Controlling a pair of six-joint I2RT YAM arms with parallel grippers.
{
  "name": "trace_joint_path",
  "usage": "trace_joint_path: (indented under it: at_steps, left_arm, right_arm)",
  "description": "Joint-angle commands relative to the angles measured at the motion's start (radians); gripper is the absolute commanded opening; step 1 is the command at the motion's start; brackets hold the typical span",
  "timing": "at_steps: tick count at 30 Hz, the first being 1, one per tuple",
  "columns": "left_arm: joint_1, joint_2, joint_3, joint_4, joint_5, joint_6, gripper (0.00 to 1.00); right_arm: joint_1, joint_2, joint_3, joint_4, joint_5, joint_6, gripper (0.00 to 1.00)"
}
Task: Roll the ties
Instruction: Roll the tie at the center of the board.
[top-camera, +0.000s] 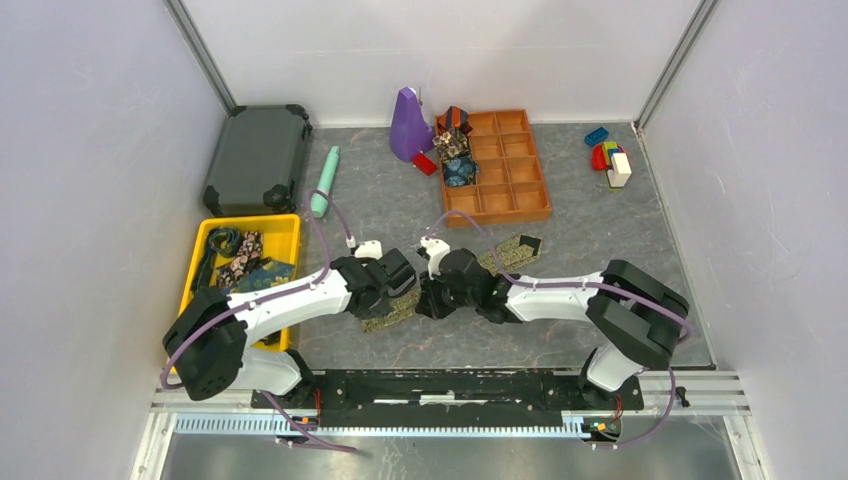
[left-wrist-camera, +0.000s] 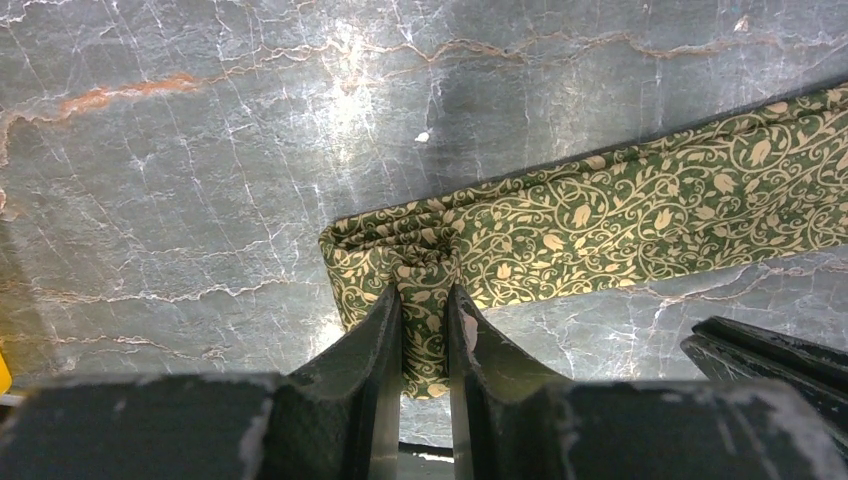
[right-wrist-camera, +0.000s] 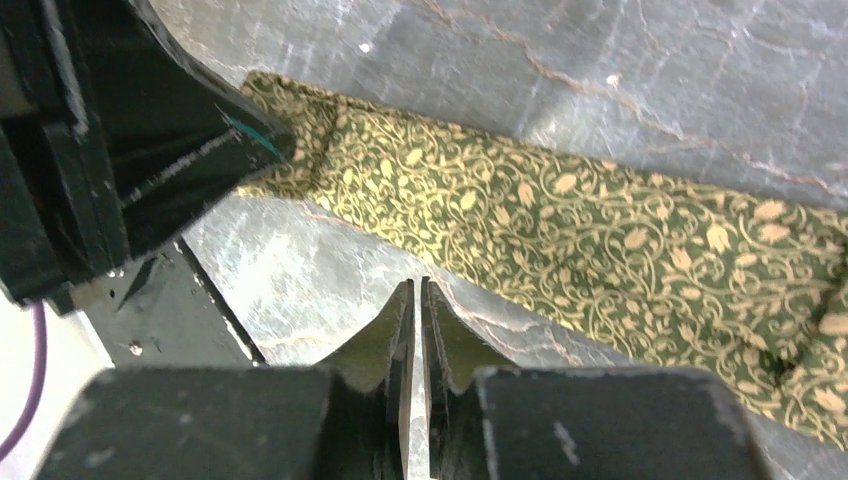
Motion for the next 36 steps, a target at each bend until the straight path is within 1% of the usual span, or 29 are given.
trace_joint_path:
  at_steps: [1,5,9,14,20,22,27,31,34,36]
  left_arm:
    - [-0.007,0.013,0.028,0.029,-0.053,-0.065,0.10]
    - [-0.007,0.012,0.039,0.031,-0.060,-0.071,0.19]
    - [-0.007,0.011,0.057,0.015,-0.060,-0.073,0.35]
    - [-0.011,0.002,0.067,0.014,-0.058,-0.077,0.46]
    - [-0.020,-0.021,0.082,0.005,-0.063,-0.079,0.53]
    - [-0.023,-0.035,0.088,0.005,-0.068,-0.076,0.57]
    - [-0.031,-0.109,0.081,0.003,-0.099,-0.049,0.65]
    - [-0.031,-0.193,0.053,-0.040,-0.146,-0.056,0.68]
    - [-0.031,-0.292,0.018,-0.092,-0.188,-0.080,0.69]
    - [-0.031,-0.361,-0.006,-0.122,-0.205,-0.098,0.69]
  right_arm:
    - [-0.003,-0.056,-0.040,-0.004,0.035,-0.020,0.12]
    - [-0.004,-0.078,-0.061,-0.008,0.041,-0.020,0.12]
    - [-0.006,-0.101,-0.073,-0.017,0.049,-0.023,0.12]
    - [-0.006,-0.118,-0.077,-0.024,0.053,-0.023,0.12]
    - [-0.004,-0.127,-0.061,-0.035,0.052,-0.024,0.12]
    - [-0.006,-0.127,-0.051,-0.040,0.049,-0.024,0.13]
    - [-0.006,-0.123,-0.014,-0.050,0.034,-0.025,0.14]
    - [-0.004,-0.117,0.015,-0.051,0.017,-0.021,0.18]
    - [0.006,-0.106,0.051,-0.055,0.004,-0.020,0.23]
    - [0.020,-0.092,0.085,-0.067,0.006,-0.020,0.29]
